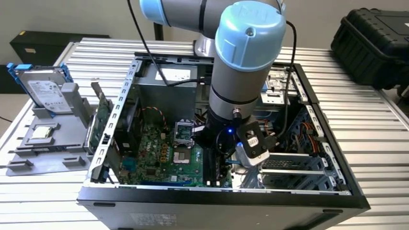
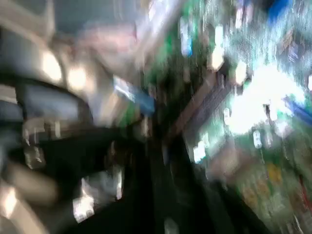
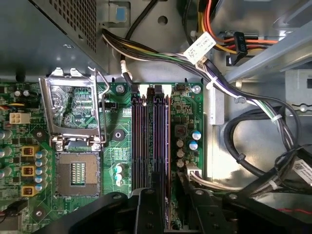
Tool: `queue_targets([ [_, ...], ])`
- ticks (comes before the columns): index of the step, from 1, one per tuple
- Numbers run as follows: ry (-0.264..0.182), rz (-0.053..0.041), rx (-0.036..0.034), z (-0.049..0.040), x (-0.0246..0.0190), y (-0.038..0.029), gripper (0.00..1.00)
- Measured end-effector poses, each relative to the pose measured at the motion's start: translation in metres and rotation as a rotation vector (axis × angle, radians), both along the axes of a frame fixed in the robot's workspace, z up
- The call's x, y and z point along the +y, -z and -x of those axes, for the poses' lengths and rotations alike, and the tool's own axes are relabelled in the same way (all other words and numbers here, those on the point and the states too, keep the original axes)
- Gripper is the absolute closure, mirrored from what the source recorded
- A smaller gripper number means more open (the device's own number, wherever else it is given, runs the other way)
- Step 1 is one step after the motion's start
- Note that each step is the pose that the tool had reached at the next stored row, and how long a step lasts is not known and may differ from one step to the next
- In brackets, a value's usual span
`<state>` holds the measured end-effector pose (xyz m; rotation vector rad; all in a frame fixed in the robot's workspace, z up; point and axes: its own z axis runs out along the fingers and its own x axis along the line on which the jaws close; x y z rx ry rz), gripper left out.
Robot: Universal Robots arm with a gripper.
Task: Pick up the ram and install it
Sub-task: 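Insert the ram into the slot, then press down the ram until it locks into place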
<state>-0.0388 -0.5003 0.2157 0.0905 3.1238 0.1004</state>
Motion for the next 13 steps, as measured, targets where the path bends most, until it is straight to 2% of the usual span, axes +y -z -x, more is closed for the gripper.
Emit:
queue_targets([
  [4,0.000,0.0001,0.0001,0.0001,-0.0001,-0.0112,0.00],
  [7,0.001,-0.0004,0.0000,0.0001,0.0000,-0.0169,0.00],
  [13,0.003,-0.0037,0.0000,0.0000,0.0000,-0.0186,0.00],
])
